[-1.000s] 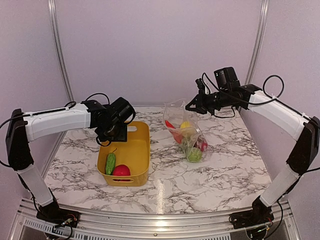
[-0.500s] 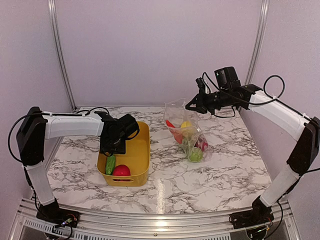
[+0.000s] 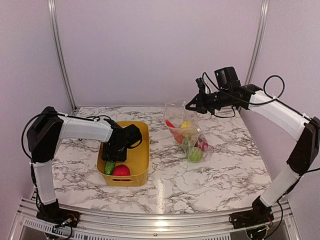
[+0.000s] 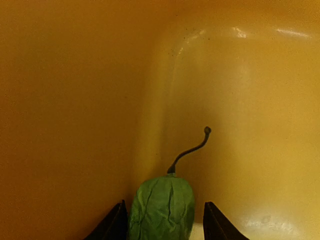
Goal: Place the food in the zip-top bag and seal the zipper
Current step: Place the fake vegetable in the bin, then place the fake vegetable in the zipper food storage bag.
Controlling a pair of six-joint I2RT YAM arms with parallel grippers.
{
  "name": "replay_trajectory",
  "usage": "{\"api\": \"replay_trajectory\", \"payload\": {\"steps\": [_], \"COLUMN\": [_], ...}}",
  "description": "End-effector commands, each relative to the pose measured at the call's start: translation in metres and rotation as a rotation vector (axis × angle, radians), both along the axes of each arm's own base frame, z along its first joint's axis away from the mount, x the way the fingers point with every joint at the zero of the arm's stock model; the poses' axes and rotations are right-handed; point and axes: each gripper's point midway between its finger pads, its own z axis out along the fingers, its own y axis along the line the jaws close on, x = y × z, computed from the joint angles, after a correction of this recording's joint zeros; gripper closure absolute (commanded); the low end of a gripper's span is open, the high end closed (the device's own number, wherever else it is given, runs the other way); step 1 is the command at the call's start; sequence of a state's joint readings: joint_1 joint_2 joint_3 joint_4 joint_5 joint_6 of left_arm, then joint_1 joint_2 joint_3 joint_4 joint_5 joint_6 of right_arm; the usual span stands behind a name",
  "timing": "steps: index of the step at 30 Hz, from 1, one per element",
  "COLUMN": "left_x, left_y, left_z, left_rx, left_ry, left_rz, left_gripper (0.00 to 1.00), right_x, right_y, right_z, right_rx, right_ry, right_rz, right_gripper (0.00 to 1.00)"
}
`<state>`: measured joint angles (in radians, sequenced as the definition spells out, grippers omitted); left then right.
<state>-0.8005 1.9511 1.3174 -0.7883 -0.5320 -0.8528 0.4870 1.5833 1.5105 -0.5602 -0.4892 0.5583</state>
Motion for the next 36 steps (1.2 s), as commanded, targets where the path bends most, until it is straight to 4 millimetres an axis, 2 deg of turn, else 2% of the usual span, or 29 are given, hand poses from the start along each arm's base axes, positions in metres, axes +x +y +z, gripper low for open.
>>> {"api": "replay_trajectory", "payload": {"steps": [1, 2, 4, 6, 10, 18, 20, 23, 26, 29, 32, 36], "left_x": [-0.006, -0.006, -0.004, 0.000, 0.015, 0.047, 0.052, 0.057, 0.049, 0.033, 0.021, 0.012], "left_y": [0.003, 0.001, -0.003, -0.008, -0.026, -0.075, -0.089, -0.115, -0.137, -0.151, -0.167, -0.189], "left_z": [-0.017, -0.018, -0.017, -0.009, 0.026, 0.122, 0.153, 0.212, 0.271, 0.317, 0.346, 0.369], "left_rx": [0.034, 0.025, 0.009, -0.013, -0.092, -0.323, -0.390, -0.517, -0.643, -0.790, -0.884, -0.956], "left_ry": [0.061, 0.067, 0.066, 0.050, -0.022, -0.201, -0.269, -0.433, -0.647, -0.800, -0.892, -0.979], "left_rz": [0.001, 0.001, -0.004, -0.010, -0.035, -0.129, -0.171, -0.264, -0.383, -0.473, -0.562, -0.647], "left_gripper": [0.50, 0.50, 0.59, 0.62, 0.69, 0.75, 0.77, 0.77, 0.76, 0.76, 0.76, 0.75], "right_x": [-0.003, -0.003, -0.003, -0.003, -0.002, 0.000, 0.000, 0.000, -0.001, -0.002, -0.001, -0.002], "right_y": [0.003, 0.003, 0.002, 0.002, 0.002, 0.003, 0.003, 0.003, 0.004, 0.005, 0.005, 0.005], "right_z": [0.018, 0.018, 0.018, 0.017, 0.016, 0.016, 0.018, 0.020, 0.020, 0.022, 0.024, 0.030], "right_rx": [0.032, 0.031, 0.030, 0.027, 0.025, 0.027, 0.028, 0.026, 0.025, 0.027, 0.027, 0.031], "right_ry": [-0.036, -0.036, -0.037, -0.036, -0.035, -0.035, -0.035, -0.038, -0.032, -0.030, -0.030, -0.029], "right_rz": [0.007, 0.006, 0.007, 0.006, 0.003, 0.002, 0.003, 0.004, 0.010, 0.015, 0.016, 0.021], "right_gripper": [1.00, 1.00, 1.00, 1.00, 1.00, 1.00, 1.00, 1.00, 1.00, 1.00, 1.00, 1.00]}}
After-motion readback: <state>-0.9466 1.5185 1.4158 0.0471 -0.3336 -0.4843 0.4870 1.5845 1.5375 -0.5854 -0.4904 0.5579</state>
